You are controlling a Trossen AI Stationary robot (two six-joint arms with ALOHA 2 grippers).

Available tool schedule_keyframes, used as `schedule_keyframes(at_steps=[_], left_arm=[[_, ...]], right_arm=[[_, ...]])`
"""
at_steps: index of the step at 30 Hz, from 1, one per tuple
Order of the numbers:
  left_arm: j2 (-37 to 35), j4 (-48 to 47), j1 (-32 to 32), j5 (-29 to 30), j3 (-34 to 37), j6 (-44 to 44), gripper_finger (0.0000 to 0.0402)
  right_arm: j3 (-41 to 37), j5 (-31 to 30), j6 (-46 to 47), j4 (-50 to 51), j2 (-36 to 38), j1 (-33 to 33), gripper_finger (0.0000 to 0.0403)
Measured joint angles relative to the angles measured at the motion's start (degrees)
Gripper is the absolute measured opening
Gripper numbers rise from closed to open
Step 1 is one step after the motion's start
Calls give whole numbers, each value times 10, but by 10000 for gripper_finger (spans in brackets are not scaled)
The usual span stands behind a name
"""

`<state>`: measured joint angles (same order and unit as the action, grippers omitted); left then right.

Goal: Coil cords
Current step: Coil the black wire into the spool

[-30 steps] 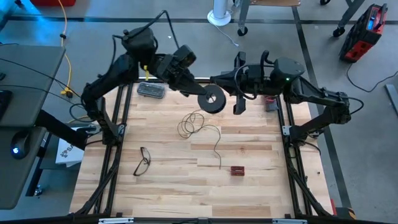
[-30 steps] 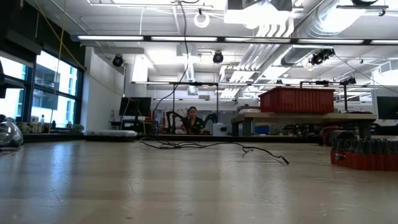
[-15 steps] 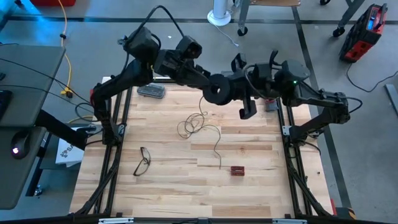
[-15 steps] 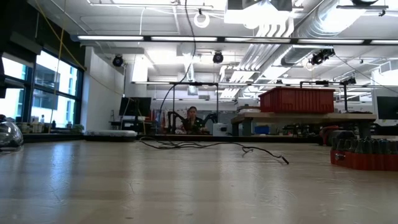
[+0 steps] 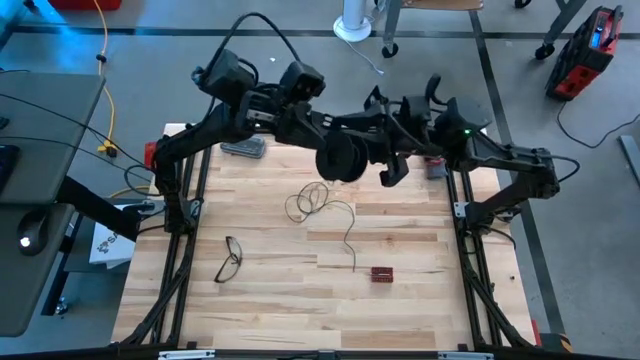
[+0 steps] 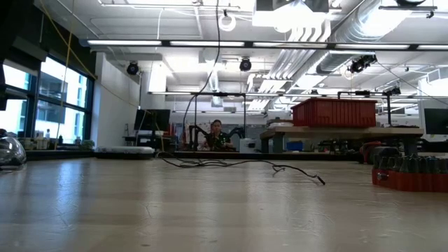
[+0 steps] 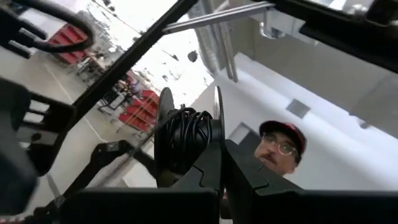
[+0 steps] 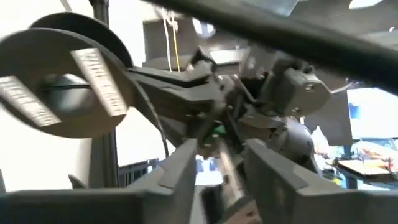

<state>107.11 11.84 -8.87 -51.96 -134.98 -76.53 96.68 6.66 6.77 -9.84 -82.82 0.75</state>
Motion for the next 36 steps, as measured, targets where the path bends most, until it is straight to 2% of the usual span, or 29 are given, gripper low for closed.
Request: schedule_keyframes(at_steps=[3,6,10,19,28,31,36], left_arm=[[-1,26,1,4,0,-8,0],[-1,66,3,17,0,-18,0],[-2,123,2,43,0,-22,0],[-3,130,-18,65,0,17,0],[-3,230,-45,99,-1,82,0],[-3,223,-49,106,-1,123,0],[-4,219,-55,103,-1,191,0]], right_arm=[[0,2,11,-39,-13,0,160],[0,49,40,-72,-25,4,173],[1,50,50,-87,-37,7,168],[1,32,17,-96,-39,5,150],[-1,49,-15,-56,-15,19,149],[0,19,-39,-27,-5,28,149],[-1,-37,-126,78,2,29,149]])
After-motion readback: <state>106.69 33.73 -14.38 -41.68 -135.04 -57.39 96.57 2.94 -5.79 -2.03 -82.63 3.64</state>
